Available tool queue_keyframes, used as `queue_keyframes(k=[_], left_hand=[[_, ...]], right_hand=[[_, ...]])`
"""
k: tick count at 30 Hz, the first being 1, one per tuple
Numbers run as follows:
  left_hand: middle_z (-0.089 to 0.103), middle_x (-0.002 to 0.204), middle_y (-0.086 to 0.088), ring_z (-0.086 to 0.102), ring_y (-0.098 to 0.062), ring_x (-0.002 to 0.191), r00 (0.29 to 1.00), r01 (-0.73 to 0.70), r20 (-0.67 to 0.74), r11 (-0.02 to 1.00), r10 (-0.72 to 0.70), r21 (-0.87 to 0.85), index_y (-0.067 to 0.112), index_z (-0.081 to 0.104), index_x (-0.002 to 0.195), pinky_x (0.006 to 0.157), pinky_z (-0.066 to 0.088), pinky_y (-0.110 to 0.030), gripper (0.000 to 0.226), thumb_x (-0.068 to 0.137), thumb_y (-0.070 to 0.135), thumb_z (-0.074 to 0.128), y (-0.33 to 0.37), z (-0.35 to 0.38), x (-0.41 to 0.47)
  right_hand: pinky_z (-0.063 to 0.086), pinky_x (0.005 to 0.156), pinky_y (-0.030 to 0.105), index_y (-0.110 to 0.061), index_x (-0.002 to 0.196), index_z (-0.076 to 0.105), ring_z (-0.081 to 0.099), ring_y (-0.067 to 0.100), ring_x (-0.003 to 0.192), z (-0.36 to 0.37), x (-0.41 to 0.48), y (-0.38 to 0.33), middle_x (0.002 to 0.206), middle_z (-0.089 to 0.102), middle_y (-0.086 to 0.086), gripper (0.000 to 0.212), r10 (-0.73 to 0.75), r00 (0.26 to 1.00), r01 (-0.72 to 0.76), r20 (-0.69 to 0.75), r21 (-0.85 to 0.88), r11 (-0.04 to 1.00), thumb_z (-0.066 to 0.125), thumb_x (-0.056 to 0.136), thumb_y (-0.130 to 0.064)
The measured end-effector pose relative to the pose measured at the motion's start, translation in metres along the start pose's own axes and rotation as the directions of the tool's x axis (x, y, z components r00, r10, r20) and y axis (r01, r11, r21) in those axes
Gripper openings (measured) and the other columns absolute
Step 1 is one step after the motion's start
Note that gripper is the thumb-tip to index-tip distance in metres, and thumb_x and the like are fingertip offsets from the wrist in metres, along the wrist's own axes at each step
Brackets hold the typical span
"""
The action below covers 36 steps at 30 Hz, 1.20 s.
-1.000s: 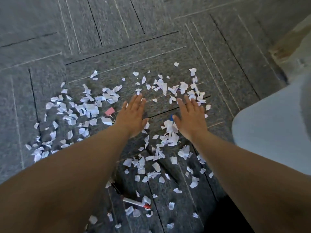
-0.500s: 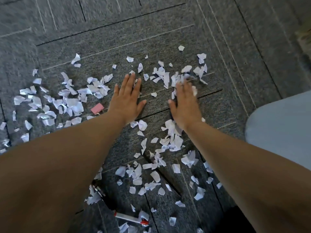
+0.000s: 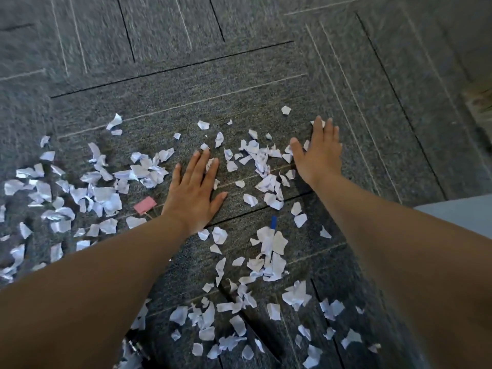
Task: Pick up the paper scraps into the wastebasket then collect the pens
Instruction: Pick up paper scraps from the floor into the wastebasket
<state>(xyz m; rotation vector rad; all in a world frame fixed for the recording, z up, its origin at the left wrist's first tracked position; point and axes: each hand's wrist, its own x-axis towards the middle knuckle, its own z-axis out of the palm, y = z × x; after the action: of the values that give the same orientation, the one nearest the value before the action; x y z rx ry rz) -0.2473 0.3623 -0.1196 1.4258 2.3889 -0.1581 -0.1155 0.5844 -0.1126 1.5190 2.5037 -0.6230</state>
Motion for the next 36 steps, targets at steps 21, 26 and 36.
queue_keyframes(k=[21,26,36], left_hand=[[-0.024,0.152,-0.002,-0.030,-0.013,0.133,1.000,-0.010,0.009,1.000,0.010,-0.029,0.018,-0.014,0.144,0.111,-0.013,-0.042,0.072,0.089,0.058,0.009,-0.003,0.000,0.001],[-0.021,0.153,-0.002,-0.028,-0.012,0.134,1.000,0.002,0.005,0.999,-0.002,-0.048,0.018,-0.020,0.140,0.112,-0.012,-0.042,0.072,0.087,0.059,0.008,-0.004,0.001,0.001],[-0.008,0.156,-0.004,-0.012,-0.017,0.142,0.998,-0.016,-0.057,0.994,0.010,-0.104,0.012,-0.005,0.146,0.113,-0.006,-0.044,0.077,0.087,0.057,0.017,-0.004,0.001,-0.002]], right_hand=[[0.000,0.114,0.044,-0.018,0.148,0.002,-0.010,0.024,0.142,0.002,0.028,-0.056,0.156,-0.009,0.007,0.068,-0.225,0.967,0.238,0.118,-0.107,0.965,0.036,0.095,-0.046],[0.009,0.110,0.034,-0.019,0.146,0.017,0.001,0.016,0.143,0.003,-0.019,-0.068,0.156,0.006,-0.003,0.053,-0.539,0.811,0.550,0.226,0.016,0.835,0.033,0.098,-0.033],[0.022,0.110,0.051,-0.013,0.138,0.037,0.028,0.032,0.135,0.014,-0.079,0.000,0.146,0.034,0.012,0.056,-0.274,0.931,0.298,-0.242,0.071,0.952,0.041,0.089,-0.040]])
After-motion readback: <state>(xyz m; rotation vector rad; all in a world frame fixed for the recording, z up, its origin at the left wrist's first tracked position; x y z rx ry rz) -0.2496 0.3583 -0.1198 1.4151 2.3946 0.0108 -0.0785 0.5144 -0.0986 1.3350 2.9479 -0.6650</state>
